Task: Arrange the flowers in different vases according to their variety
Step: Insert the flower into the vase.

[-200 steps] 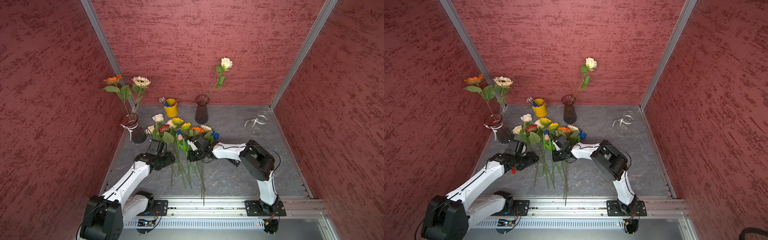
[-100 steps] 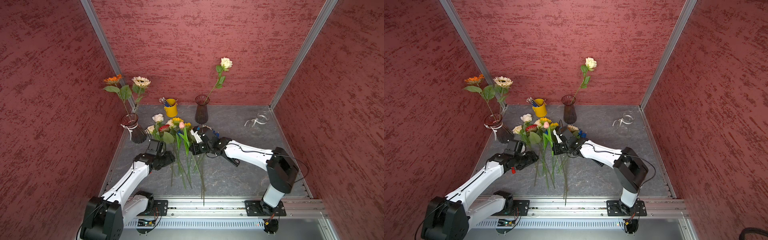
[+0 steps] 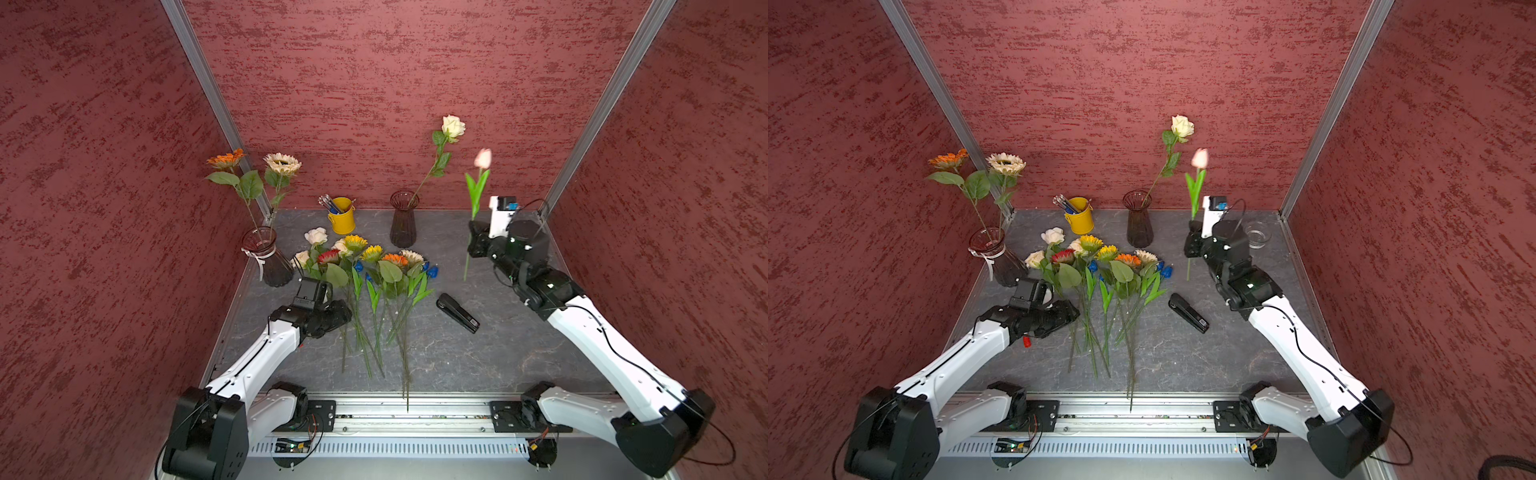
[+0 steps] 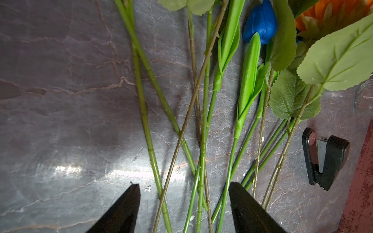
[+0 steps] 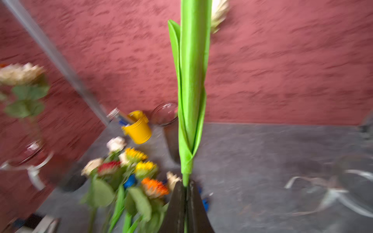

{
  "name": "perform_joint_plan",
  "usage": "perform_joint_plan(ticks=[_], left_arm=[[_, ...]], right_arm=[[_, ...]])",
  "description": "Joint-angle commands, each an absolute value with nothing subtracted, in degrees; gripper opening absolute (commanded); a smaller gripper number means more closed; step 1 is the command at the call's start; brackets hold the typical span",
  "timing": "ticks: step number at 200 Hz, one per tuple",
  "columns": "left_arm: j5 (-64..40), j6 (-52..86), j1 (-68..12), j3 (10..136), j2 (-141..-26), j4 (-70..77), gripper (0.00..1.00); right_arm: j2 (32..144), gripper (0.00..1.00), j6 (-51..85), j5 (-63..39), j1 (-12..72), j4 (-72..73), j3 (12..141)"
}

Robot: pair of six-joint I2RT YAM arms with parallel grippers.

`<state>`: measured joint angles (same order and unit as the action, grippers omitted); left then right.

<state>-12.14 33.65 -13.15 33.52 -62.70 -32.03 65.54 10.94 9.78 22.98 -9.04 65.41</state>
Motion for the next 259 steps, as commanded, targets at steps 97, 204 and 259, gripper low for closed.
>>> perform_joint_plan(ticks=[97, 204, 259], left_arm=[[-13.42, 34.48, -12.65, 35.82, -68.71, -28.53, 0.74], [-13.76, 34.28, -12.39, 34.83, -70.22, -27.06, 0.74], [-14.09, 34.24, -12.26, 34.54, -69.15, -27.22, 0.74]], right_arm=[[85.51, 0.0, 0.29, 12.04, -1.94, 30.74, 69.79], [91.19, 0.0, 2.51, 12.45, -7.42, 31.35, 62.0], [85.54, 0.69, 4.94, 13.24, -7.59, 26.38, 58.55]])
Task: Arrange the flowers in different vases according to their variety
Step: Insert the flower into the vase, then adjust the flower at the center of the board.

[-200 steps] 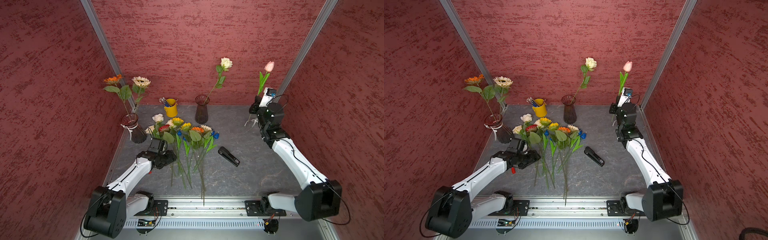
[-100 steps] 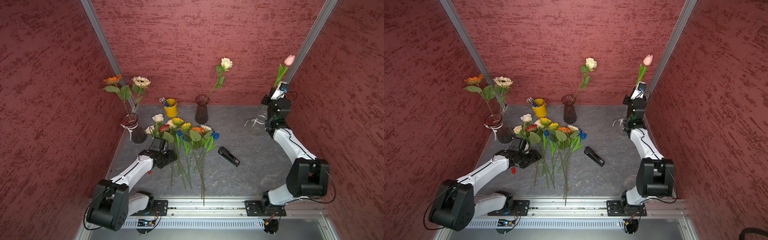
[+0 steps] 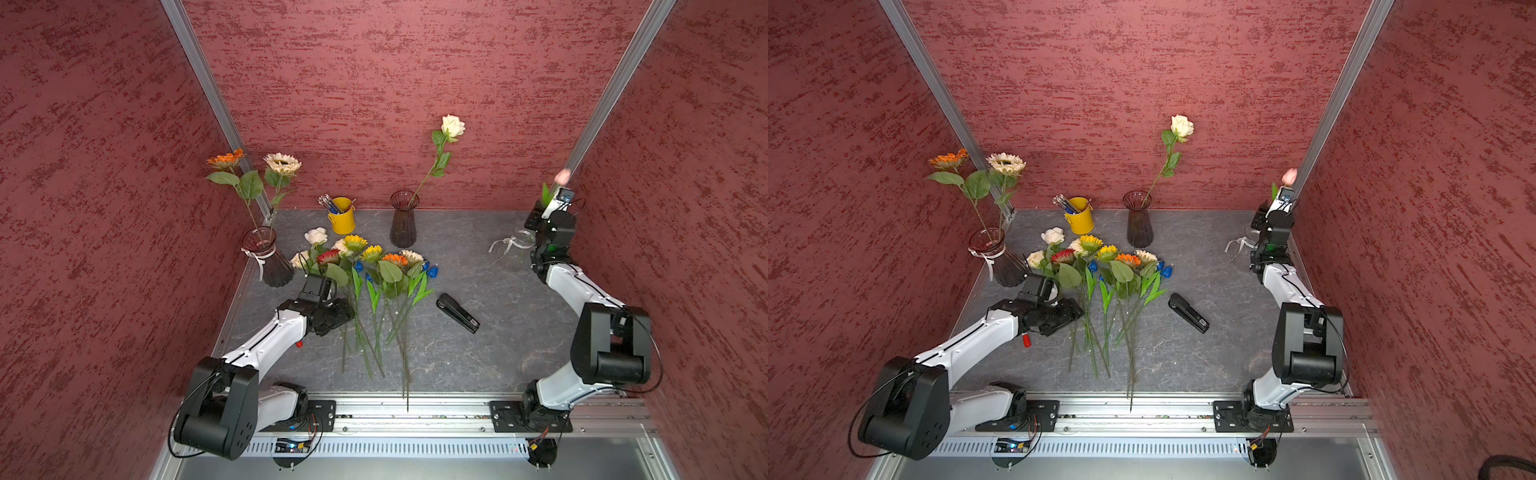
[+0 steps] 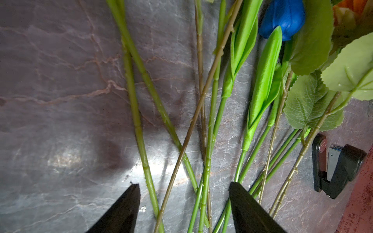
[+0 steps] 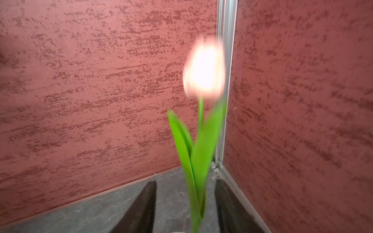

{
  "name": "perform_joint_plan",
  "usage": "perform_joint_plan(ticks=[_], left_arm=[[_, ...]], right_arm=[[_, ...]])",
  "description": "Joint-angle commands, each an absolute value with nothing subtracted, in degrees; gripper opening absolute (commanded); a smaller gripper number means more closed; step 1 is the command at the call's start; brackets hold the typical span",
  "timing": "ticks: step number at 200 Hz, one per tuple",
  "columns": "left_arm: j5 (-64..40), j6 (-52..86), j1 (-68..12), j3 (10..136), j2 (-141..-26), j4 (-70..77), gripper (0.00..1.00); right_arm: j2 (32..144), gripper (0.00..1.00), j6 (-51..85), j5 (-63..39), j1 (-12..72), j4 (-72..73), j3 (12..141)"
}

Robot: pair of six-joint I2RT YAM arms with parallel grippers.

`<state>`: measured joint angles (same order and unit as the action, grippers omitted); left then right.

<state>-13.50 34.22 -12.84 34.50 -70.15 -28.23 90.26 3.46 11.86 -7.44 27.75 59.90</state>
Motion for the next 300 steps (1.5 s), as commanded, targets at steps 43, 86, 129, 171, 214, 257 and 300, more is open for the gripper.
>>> perform_joint_plan(ticks=[43, 86, 129, 171, 214, 257, 300], left_arm=[[-14.38, 33.67, -12.31, 34.04, -67.3, -28.17, 0.74], [-15.12, 33.4, -12.98, 34.91, -65.99, -29.87, 0.73], [-14.47, 31.76, -14.0, 37.53, -68.37, -29.67, 0.66], [-14.94, 28.97, -13.81, 41.96, -73.4, -29.79, 0.43], [-16.24, 28.06, -13.97, 44.37, -80.59, -28.89, 0.33], [-17.13, 28.42, -14.61, 44.9, -84.91, -27.33, 0.3], [-17.34, 29.15, -15.64, 45.35, -87.98, -25.86, 0.26]], right_arm=[[76.05, 0.86, 6.66, 12.85, -7.44, 19.77, 56.16], [65.1, 0.88, 11.51, 10.46, -7.3, 5.88, 53.04], [57.54, 0.87, 16.19, 3.2, -6.72, -4.68, 49.18], [53.8, 0.84, 21.01, -0.43, -0.11, -8.35, 44.78], [54.48, 0.83, 23.71, 1.97, 7.04, -7.91, 41.14], [55.2, 0.83, 23.73, 3.22, 8.9, -7.47, 40.62], [55.28, 0.83, 23.29, 3.89, 9.05, -7.6, 40.99]])
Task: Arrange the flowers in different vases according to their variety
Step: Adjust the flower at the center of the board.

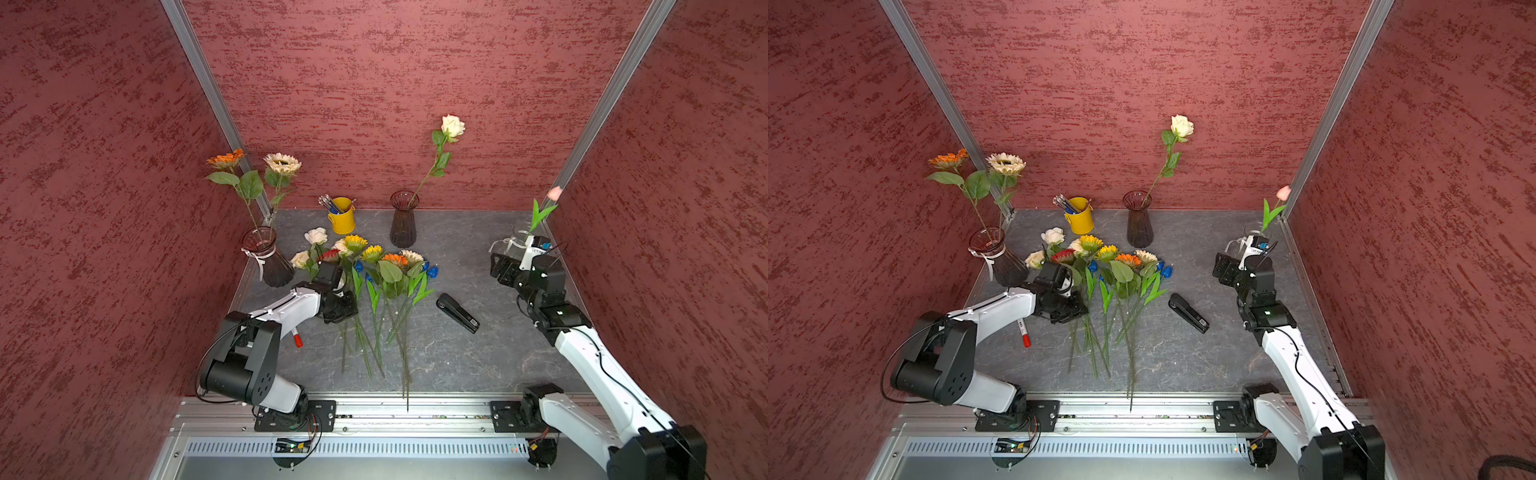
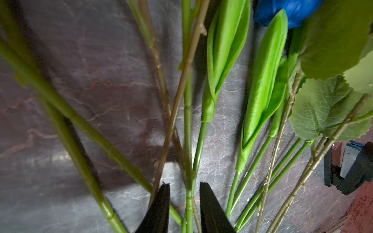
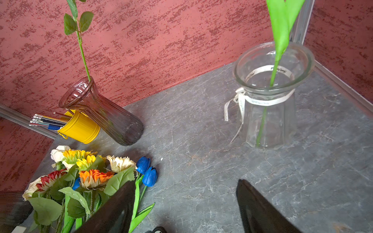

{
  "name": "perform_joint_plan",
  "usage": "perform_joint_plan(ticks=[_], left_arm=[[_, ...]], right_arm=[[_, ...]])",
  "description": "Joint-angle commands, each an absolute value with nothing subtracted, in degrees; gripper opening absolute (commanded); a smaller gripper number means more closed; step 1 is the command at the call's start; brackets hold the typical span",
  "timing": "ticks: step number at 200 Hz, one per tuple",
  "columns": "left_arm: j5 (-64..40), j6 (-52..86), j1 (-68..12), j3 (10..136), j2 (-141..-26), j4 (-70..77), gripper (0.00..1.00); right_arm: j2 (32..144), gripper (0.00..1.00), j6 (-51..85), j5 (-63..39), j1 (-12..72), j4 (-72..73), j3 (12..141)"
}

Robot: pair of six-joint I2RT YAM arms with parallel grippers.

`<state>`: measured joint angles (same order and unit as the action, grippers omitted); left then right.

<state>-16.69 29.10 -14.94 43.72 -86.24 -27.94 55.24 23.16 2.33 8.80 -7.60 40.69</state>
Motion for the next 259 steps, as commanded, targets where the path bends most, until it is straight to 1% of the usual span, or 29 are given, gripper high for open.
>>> perform_joint_plan(ticks=[1, 29, 50, 62, 79, 107, 151, 165, 194, 206, 224, 243, 259], left_arm=[[-17.37, 29.17, -15.69, 45.35, -88.02, -25.85, 0.26], [-16.88, 29.42, -16.06, 45.52, -89.77, -25.53, 0.21], [-16.5, 29.6, -16.39, 45.69, -89.67, -25.95, 0.15], [-15.72, 29.7, -16.54, 46.2, -88.54, -26.91, 0.12], [-13.8, 29.85, -17.05, 47.28, -86.19, -29.58, 0.1], [-12.92, 30.72, -17.14, 49.09, -80.8, -34.22, 0.03], [-12.16, 30.52, -17.81, 53.34, -75.59, -40.94, 0.04], [-11.06, 30.41, -19.06, 54.77, -73.84, -42.28, 0.01], [-9.87, 30.86, -21.73, 57.21, -69.43, -42.36, 0.02], [-13.1, 31.69, -20.41, 55.64, -68.87, -39.33, 0.03], [-24.71, 34.18, -16.09, 49.24, -70.05, -29.04, 0.02], [-30.59, 37.29, -16.15, 43.7, -70.49, -18.66, 0.01], [-33.53, 40.08, -16.45, 40.7, -70.68, -12.15, 0.01]], right_arm=[[55.33, 0.83, 23.29, 3.88, 9.05, -7.67, 41.02], [55.13, 0.83, 23.22, 4.28, 9.05, -7.82, 40.89], [54.94, 0.83, 23.28, 4.45, 9.05, -7.95, 40.78], [54.93, 0.82, 23.29, 4.42, 9.04, -8.0, 40.9], [55.06, 0.83, 23.29, 4.31, 9.01, -8.0, 41.07], [55.29, 0.82, 23.68, 3.81, 9.04, -7.91, 41.14], [55.55, 0.82, 24.35, 3.51, 9.09, -7.66, 41.04], [55.6, 0.82, 24.35, 3.44, 9.14, -7.65, 41.01], [55.61, 0.82, 24.17, 3.57, 9.12, -7.6, 40.85], [56.03, 0.82, 24.26, 3.48, 9.12, -7.35, 40.7], [57.14, 0.82, 24.81, 2.75, 9.14, -6.53, 40.49], [57.48, 0.82, 25.05, 2.45, 9.23, -6.48, 40.59], [57.31, 0.82, 24.72, 2.65, 9.22, -6.52, 40.39]])
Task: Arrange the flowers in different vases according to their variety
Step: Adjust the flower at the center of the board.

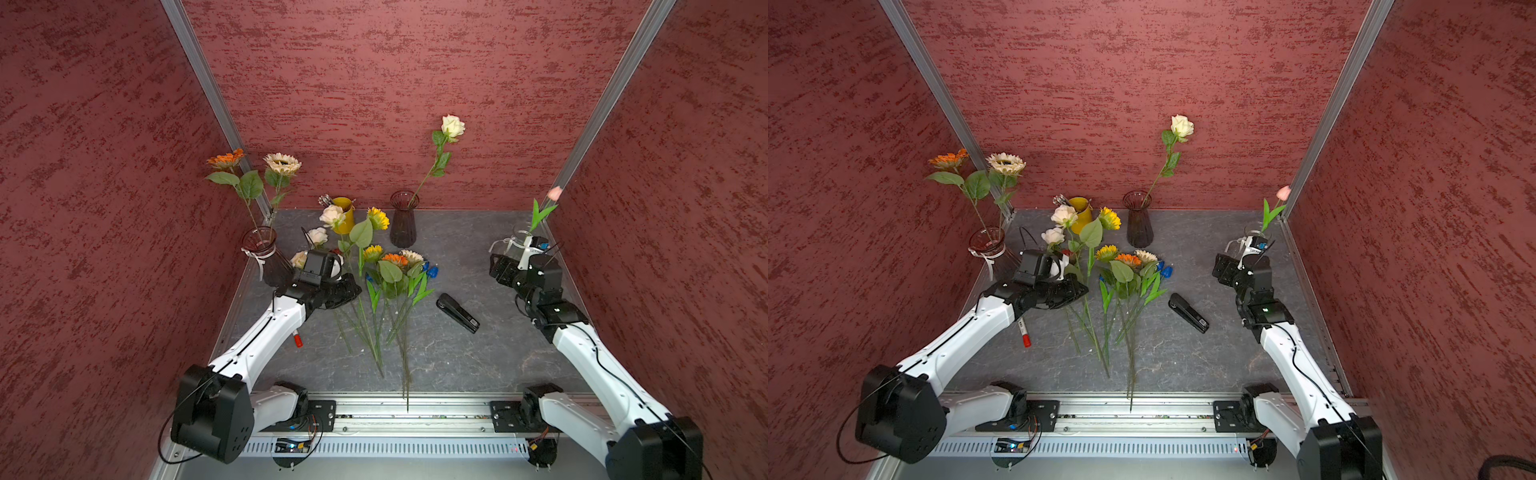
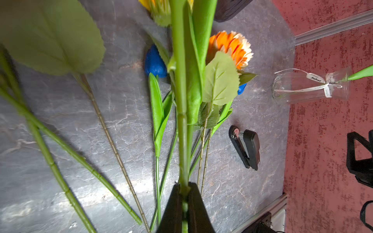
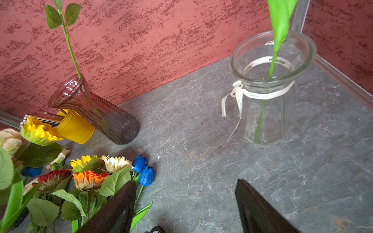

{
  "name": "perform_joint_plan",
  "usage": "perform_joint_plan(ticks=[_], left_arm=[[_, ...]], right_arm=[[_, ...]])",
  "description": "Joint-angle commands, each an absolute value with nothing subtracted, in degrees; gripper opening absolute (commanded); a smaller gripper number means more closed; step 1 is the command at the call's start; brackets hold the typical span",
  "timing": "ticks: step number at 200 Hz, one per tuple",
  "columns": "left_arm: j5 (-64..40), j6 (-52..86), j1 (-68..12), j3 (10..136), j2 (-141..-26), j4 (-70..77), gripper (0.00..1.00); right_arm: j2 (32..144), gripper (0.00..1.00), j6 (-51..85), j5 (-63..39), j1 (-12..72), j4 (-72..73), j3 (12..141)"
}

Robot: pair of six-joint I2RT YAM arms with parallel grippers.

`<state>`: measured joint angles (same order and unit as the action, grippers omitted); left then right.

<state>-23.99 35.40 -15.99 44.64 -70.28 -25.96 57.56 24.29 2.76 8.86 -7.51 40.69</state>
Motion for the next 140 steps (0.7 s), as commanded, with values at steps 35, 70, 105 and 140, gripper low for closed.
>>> perform_joint_plan(ticks=[35, 70, 105, 140], left_arm=[[-30.67, 38.1, -18.62, 41.9, -72.47, -14.87, 0.05], [-23.44, 35.57, -19.28, 44.33, -74.27, -22.78, 0.62], [-18.67, 34.94, -19.24, 45.6, -76.1, -25.74, 0.65], [-19.14, 36.03, -19.51, 45.28, -80.47, -21.96, 0.59]], right_arm=[[58.81, 0.82, 24.7, 1.24, 9.6, -6.68, 39.78], [59.36, 0.82, 25.02, 1.47, 10.33, -6.42, 39.4], [59.84, 0.82, 24.92, 1.66, 10.4, -6.16, 39.86], [59.81, 0.82, 24.71, 1.99, 10.59, -6.28, 40.22]])
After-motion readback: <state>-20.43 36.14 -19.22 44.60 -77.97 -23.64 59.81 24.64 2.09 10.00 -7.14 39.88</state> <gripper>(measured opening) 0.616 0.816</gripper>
